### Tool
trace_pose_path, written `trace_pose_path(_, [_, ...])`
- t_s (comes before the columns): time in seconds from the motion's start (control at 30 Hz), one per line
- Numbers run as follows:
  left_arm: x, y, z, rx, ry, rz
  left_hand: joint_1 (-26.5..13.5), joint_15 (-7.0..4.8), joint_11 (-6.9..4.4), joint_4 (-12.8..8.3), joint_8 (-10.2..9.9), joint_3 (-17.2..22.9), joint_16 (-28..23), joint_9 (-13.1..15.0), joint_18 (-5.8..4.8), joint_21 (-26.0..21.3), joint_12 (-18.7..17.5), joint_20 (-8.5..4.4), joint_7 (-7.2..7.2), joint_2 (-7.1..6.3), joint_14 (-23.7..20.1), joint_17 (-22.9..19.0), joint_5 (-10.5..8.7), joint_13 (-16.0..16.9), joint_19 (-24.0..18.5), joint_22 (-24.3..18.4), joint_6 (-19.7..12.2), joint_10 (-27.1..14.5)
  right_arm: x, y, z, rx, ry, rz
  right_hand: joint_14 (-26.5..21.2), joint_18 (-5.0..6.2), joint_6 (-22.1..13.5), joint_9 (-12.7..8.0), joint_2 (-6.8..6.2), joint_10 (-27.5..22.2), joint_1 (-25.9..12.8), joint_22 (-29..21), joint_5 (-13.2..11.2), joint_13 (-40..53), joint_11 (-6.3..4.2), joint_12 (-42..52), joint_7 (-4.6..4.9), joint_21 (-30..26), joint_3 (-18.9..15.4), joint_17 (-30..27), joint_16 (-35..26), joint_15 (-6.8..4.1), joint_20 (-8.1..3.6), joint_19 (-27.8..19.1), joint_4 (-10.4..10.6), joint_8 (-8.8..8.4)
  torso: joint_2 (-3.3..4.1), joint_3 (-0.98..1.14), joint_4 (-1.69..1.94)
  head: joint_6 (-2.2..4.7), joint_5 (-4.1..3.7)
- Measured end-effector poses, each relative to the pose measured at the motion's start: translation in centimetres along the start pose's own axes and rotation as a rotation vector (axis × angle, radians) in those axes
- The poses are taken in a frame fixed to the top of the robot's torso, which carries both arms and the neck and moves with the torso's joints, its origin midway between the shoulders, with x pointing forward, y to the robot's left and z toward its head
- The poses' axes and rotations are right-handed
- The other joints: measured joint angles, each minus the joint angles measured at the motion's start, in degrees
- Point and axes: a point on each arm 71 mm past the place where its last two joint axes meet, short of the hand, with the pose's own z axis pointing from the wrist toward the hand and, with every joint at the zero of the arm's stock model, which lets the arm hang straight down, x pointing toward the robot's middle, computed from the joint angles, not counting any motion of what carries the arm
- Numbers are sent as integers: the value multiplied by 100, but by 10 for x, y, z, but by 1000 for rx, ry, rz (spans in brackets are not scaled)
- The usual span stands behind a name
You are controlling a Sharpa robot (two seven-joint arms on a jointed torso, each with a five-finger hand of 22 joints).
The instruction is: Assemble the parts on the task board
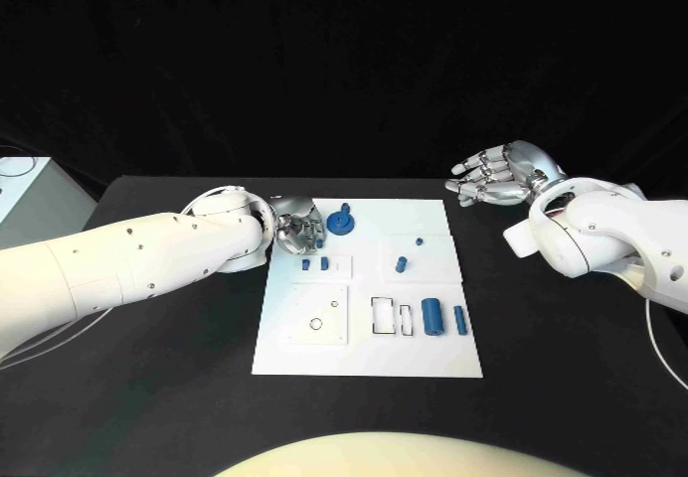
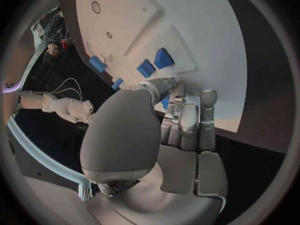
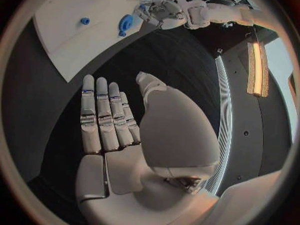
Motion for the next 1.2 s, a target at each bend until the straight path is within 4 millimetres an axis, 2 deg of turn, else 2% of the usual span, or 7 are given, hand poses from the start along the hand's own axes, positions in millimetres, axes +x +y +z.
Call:
trace_pose_path(0.17, [-2,5,-2,-13,-6,-2,0,-21,0,-5,-88,-5,0,-17,0,-22,-43,2,-31,0,-21,-24,0,22,2,-7,-189,0,0,-1,1,-7,19,-33,223,0,57,-12,-13,-104,371,-14,-120,-120,-18,-130,-6,130,208,-22,79,-72,-91,198,-208,27,0,-3,-3,14,-5])
trace_pose_path(0.33, [-8,18,-8,-39,-32,-14,-30,-6,5,10,-186,-91,-13,-74,0,-83,-67,26,-75,-11,-63,-113,0,79,-2,-74,-562,-5,6,-2,2,-38,66,-131,1289,0,395,-41,-29,94,693,326,-513,-145,-241,-181,-164,830,526,209,624,-440,-548,1170,-525,44,-2,-7,-3,38,-16])
trace_pose_path(0.43, [-17,29,-15,-55,-72,-47,-52,10,53,40,61,-121,-139,-24,0,-263,-95,51,81,8,-266,-451,0,113,-206,-293,-396,-54,15,-4,2,-70,107,-224,1788,-1,626,-99,-35,370,694,640,-678,-148,-341,-330,-251,1312,716,489,1030,-576,-760,1500,-638,-4,-5,-7,-3,71,-35])
trace_pose_path(0.53, [-26,39,-25,-59,-122,-120,-52,68,147,75,369,-86,-527,48,-1,-646,-72,90,162,8,-863,-1396,0,172,-624,-721,-90,-187,26,-5,3,-106,145,-325,1889,-1,841,-174,-203,667,526,1105,-680,-149,-414,-622,-295,1897,1121,1043,1710,-636,-862,1601,-713,-169,-6,-1,-5,123,-81])
trace_pose_path(0.63, [-33,48,-36,-46,-173,-251,-52,140,223,89,516,-70,-1083,55,-1,-891,52,152,225,8,-1562,-2424,0,230,-791,-878,-12,-395,37,-6,3,-144,174,-424,1888,-98,914,-188,-331,850,348,2170,-680,-138,-421,-895,-337,2977,1494,1598,2497,-635,-882,1621,-822,-290,-4,3,-7,169,-139])
trace_pose_path(0.9, [-41,67,-61,10,-248,-715,22,173,265,-24,613,-40,-1473,13,-1,-1003,238,172,285,116,-1730,-2757,0,305,-853,-948,6,-514,62,-7,4,-228,210,-635,1887,-402,972,-97,-400,915,-97,5033,-703,-129,-418,-1268,-354,5712,1828,3346,5147,-635,-823,1848,-1051,-378,12,-4,-3,260,-282])
trace_pose_path(1.2, [-43,65,-78,120,-270,-1022,-17,173,245,-73,701,-148,-1575,-12,-1,-1088,377,183,280,179,-1730,-2796,62,345,-881,-1002,26,-575,82,-9,5,-257,209,-767,1887,-491,972,-39,-400,906,-203,5745,-703,-130,-423,-1310,-355,6363,1872,3823,5948,-635,-800,1906,-1146,-400,26,-15,17,309,-353])
